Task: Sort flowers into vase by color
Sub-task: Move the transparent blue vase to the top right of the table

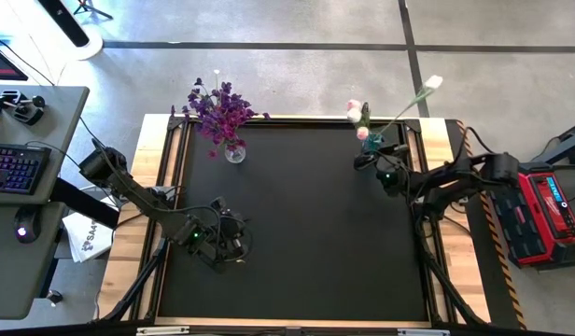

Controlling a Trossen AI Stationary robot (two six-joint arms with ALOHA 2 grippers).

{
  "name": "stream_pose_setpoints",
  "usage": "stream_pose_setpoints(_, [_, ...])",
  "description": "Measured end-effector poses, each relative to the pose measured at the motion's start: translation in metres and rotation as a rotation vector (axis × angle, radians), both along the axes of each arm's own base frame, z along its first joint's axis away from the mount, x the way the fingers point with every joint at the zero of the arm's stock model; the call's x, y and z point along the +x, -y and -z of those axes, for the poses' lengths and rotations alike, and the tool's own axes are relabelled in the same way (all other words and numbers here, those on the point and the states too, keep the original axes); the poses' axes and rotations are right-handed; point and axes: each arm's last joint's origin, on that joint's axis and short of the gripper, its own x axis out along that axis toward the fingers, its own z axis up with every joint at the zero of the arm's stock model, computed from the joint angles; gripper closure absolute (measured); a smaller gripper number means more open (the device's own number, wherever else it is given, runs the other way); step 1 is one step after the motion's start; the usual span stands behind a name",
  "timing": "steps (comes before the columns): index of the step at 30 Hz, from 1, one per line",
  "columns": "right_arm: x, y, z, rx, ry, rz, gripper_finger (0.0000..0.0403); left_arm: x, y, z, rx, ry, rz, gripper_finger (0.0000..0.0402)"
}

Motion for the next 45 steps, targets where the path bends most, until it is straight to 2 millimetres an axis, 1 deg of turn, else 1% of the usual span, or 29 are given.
stream_pose_setpoints(4, [-0.001,-0.002,0.000,-0.003,-0.024,0.023,0.0151,0.000,0.000,0.000,-0.001,0.001,0.001,0.0402])
stream_pose_setpoints(12, [0.000,-0.007,0.002,0.001,-0.057,-0.001,0.0151,0.000,0.001,0.000,-0.003,0.001,0.002,0.0401])
stream_pose_setpoints(21, [0.001,-0.009,0.003,-0.008,-0.154,-0.018,0.0150,0.000,0.001,0.000,-0.004,0.001,0.002,0.0402])
stream_pose_setpoints(32, [0.001,-0.010,0.007,0.028,-0.163,-0.042,0.0149,0.000,0.001,0.000,-0.017,-0.007,0.008,0.0402])
stream_pose_setpoints(34, [0.001,-0.010,0.008,0.030,-0.165,-0.047,0.0141,0.000,0.001,0.000,-0.022,-0.010,0.011,0.0402])
stream_pose_setpoints(40, [0.000,-0.010,0.009,0.042,-0.162,-0.045,0.0095,0.000,0.001,0.000,-0.027,-0.007,0.007,0.0402])
stream_pose_setpoints(45, [-0.001,-0.010,0.010,0.044,-0.156,-0.025,0.0085,0.000,0.001,0.000,-0.027,-0.007,0.007,0.0401])
